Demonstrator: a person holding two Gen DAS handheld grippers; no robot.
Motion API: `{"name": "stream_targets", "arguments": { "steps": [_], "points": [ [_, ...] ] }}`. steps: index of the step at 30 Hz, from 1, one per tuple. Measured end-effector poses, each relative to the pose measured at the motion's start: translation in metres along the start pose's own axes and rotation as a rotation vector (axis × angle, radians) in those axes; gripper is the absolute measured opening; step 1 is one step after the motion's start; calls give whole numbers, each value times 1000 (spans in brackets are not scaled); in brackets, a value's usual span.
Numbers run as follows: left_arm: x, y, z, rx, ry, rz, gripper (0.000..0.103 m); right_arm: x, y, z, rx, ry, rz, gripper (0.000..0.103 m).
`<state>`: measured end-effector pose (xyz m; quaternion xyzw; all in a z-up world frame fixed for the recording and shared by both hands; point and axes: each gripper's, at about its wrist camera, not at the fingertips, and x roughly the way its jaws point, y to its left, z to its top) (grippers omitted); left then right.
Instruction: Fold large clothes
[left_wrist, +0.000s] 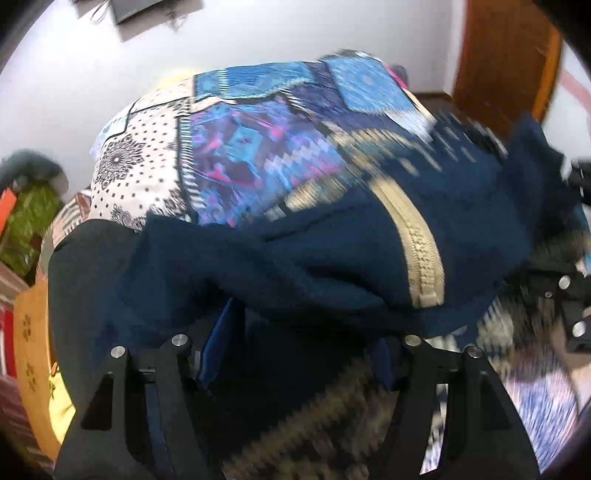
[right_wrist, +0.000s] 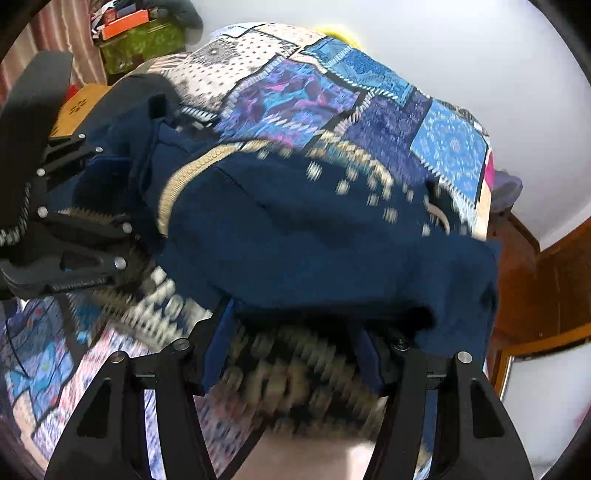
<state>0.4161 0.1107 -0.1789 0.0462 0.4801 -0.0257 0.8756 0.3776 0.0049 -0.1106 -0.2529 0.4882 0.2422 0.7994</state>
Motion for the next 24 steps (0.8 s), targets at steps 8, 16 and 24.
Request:
{"name": "stream_targets", "arguments": {
  "steps": [8, 16, 24],
  "points": [
    [-24, 88, 60, -329, -182, 225, 67, -13, -69, 35, 392, -190, -126, 56],
    [-44, 83, 17, -265, -136, 129, 69, -16, -55, 0, 324, -116, -3, 56],
    [-37, 44, -61, -192, -1, 35, 70, -11, -38, -50, 213, -30, -31, 57]
  ]
}}
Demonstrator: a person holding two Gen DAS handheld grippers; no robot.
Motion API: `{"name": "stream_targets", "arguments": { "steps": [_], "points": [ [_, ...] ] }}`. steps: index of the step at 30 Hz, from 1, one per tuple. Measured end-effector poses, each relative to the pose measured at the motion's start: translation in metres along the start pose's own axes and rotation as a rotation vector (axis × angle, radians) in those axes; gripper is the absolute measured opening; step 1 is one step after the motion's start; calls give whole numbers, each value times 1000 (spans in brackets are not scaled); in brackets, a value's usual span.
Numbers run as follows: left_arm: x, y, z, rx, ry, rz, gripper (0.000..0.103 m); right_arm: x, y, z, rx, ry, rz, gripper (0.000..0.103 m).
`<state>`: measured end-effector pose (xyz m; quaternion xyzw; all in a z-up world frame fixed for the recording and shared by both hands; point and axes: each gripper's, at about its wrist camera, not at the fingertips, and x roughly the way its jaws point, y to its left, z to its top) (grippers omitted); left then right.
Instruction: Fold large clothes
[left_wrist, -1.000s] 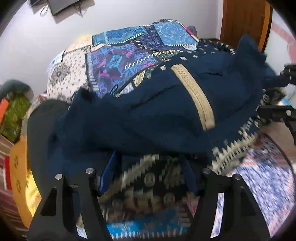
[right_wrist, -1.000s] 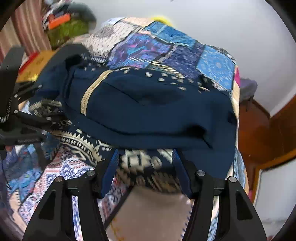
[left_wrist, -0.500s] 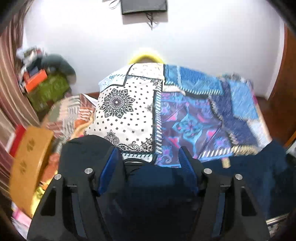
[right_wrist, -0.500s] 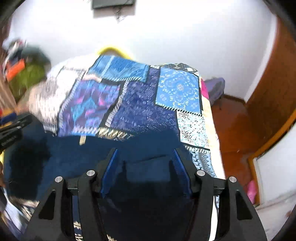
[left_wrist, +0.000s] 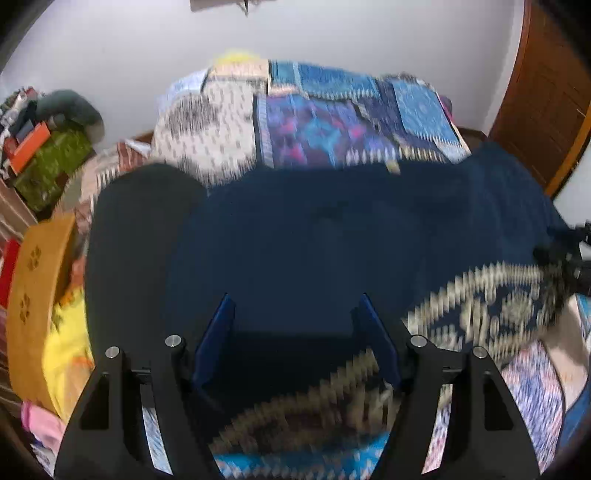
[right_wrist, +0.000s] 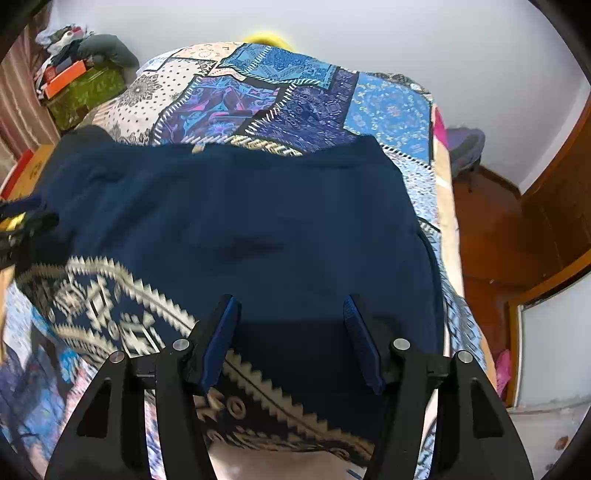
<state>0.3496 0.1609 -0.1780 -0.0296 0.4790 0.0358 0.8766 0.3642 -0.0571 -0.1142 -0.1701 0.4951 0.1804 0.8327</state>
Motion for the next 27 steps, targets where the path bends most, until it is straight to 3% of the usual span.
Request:
{"name": "stream_targets", "arguments": {
  "steps": [3, 10, 15, 23, 27],
  "points": [
    [-7, 4, -21, -5, -22, 45, 70, -14, -1, -11, -5, -3, -21, 65],
    [-29, 27, -44, -98, -7, 59, 72, -34, 3, -34, -28, 0, -52, 66],
    [-44, 59, -59, -227, -17, 60, 72, -49, 9, -43, -36, -30, -47, 66],
    [-56, 99, -94, -530, -80, 22, 72, -62, 22, -41, -24, -69, -9, 66],
    [-44, 102, -108, -653, -67, -109, 72, -61, 30, -39, -26, -77, 8, 66]
  ]
}}
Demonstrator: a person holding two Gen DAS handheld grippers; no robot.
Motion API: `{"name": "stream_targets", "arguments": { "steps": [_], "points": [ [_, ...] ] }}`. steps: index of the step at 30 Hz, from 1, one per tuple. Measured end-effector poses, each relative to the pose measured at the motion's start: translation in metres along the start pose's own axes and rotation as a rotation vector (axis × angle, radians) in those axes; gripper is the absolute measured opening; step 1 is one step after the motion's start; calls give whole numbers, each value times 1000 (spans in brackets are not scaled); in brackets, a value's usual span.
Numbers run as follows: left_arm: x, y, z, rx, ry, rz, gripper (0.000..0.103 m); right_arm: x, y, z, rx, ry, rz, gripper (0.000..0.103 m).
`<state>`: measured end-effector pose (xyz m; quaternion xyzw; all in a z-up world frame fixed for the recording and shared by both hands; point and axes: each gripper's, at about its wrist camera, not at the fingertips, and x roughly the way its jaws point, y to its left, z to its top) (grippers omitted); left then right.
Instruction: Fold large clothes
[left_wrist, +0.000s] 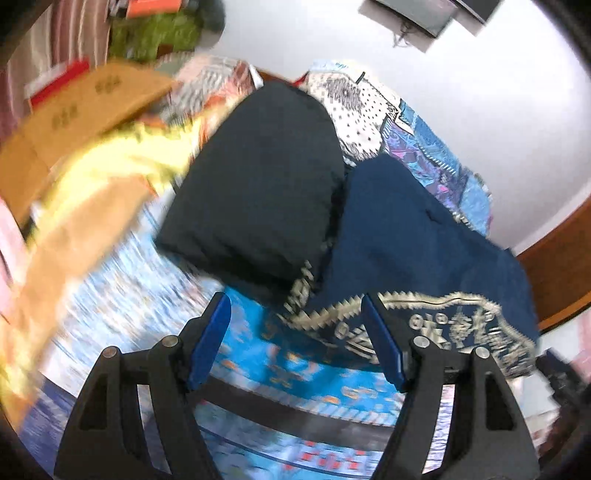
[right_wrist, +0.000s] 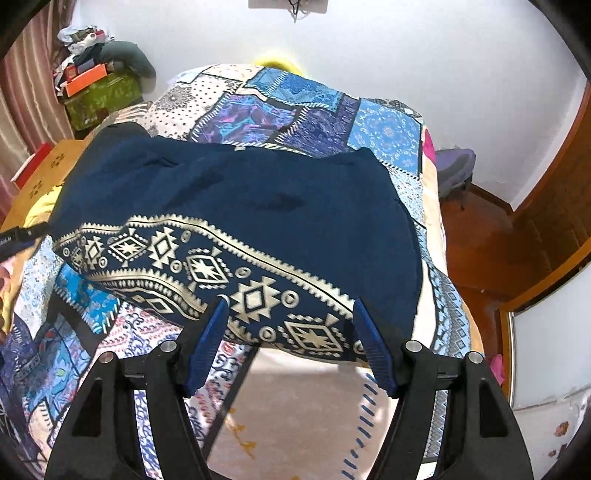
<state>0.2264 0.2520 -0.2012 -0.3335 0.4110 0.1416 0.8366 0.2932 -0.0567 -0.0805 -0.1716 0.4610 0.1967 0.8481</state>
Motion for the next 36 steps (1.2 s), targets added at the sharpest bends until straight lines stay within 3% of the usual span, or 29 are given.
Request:
{"name": "stream_targets", "arguments": {
  "steps": [7, 11, 13, 16, 17, 19, 21, 24, 29, 36],
  "points": [
    [57, 11, -19, -188, 177, -182, 72, 10, 9, 2, -5, 3, 3, 66],
    [74, 12, -17, -273, 174, -288, 72, 20, 6, 2, 20, 30, 18, 66],
    [77, 12, -15, -319, 139, -405, 72, 24, 4, 2, 29, 41, 19, 66],
    [77, 7, -11, -344, 93, -477, 70, 28, 3, 2, 33, 51, 19, 66],
    [75, 4, -9, -335, 77, -480, 67, 28, 3, 3, 32, 50, 18, 66],
    [71, -3, -6, -288, 60, -467, 46, 26, 4, 3, 30, 46, 19, 66],
    [63, -15, -3, -216, 47, -391, 36, 25, 6, 5, 26, 41, 21, 66],
    [44, -31, 0, -147, 1, -302, 7, 22, 8, 10, 25, 32, 25, 66],
    [7, -70, 15, -44, -91, -246, 4, 9, 15, 26, 31, -6, 53, 66],
    [-67, -110, 43, 91, -315, -281, 4, -1, 30, 54, 34, -56, 123, 68]
  ]
}}
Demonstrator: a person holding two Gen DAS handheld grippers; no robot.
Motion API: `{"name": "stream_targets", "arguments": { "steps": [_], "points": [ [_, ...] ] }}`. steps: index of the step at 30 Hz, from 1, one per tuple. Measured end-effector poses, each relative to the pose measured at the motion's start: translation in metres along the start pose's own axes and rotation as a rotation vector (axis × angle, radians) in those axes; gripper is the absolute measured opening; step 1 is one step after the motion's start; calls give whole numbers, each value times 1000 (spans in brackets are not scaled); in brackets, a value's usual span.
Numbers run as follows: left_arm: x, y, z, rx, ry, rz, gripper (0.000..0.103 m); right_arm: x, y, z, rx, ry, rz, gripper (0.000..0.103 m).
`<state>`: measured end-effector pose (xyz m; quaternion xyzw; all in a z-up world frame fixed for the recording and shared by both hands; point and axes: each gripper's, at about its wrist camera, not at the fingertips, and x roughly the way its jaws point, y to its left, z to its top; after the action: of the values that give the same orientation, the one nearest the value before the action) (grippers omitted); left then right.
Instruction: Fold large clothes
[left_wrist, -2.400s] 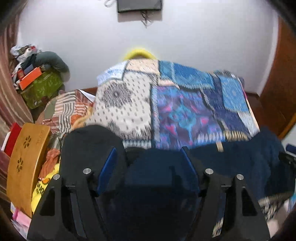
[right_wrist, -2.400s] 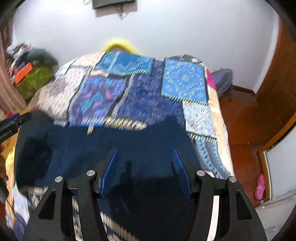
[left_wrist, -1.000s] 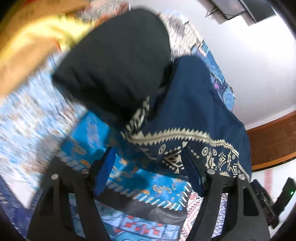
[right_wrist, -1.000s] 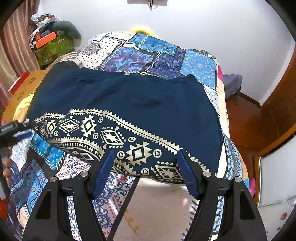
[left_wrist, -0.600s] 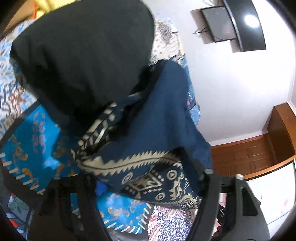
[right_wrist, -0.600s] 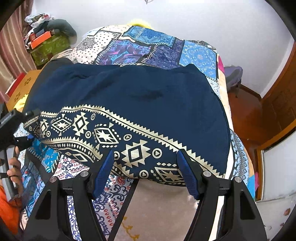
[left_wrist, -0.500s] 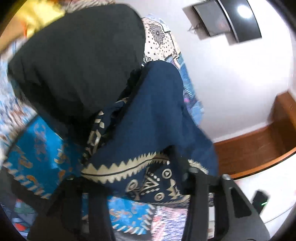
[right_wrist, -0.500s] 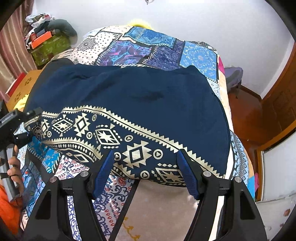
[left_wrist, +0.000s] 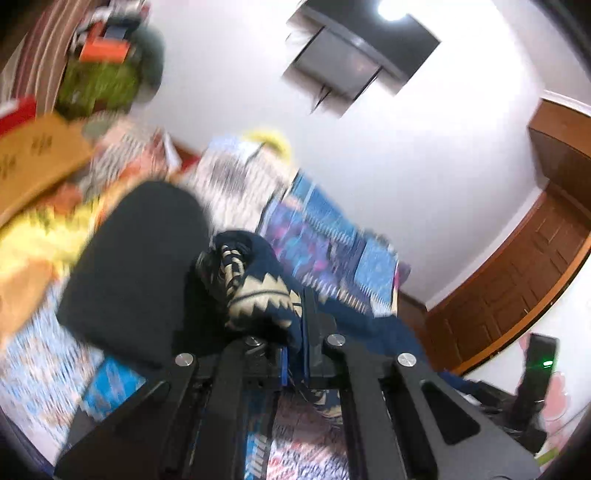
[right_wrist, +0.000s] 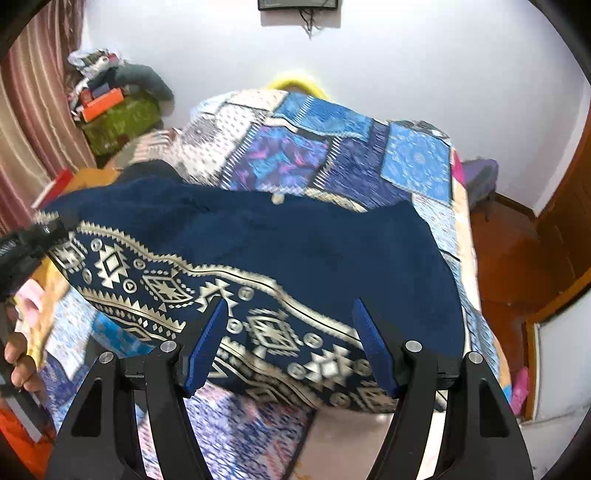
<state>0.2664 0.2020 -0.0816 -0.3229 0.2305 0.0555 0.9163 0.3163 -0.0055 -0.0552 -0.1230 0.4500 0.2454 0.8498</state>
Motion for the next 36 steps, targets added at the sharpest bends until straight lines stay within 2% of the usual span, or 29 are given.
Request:
{"name": "stream_targets", "arguments": {
  "steps": [2, 5, 9, 11, 14, 18, 22, 24, 26, 30, 33, 36],
  "points": [
    [-7, -11, 13, 33, -50, 3, 4, 11, 6, 3, 9, 33, 36, 69],
    [-19, -19, 23, 72, -88, 13, 4, 40, 21, -1, 20, 124, 151, 69],
    [-17, -26, 18, 132, -69, 45, 4, 83, 50, -15, 16, 242, 269, 69],
    [-9, -27, 10, 166, -46, 69, 4, 104, 62, -23, 16, 304, 301, 69],
    [-2, -35, -1, 216, -25, 84, 4, 113, 66, -26, 19, 333, 301, 69],
    [4, -56, -5, 260, -18, 49, 4, 91, 48, -23, 41, 296, 316, 69],
    [15, -88, -17, 296, 16, -30, 4, 51, 8, -21, 71, 164, 206, 69],
    [26, -108, -31, 324, 58, -96, 4, 28, -17, -34, 98, 103, 123, 69],
    [38, -127, -50, 365, 109, -137, 4, 11, -45, -49, 143, 83, 66, 69],
    [76, -149, -105, 443, 309, -208, 4, -3, -85, -81, 245, 103, 5, 69],
    [105, -143, -148, 449, 495, -200, 4, -8, -108, -98, 305, 128, -20, 69],
    [114, -132, -169, 470, 543, -154, 5, -11, -115, -105, 328, 138, -31, 69]
  ]
}}
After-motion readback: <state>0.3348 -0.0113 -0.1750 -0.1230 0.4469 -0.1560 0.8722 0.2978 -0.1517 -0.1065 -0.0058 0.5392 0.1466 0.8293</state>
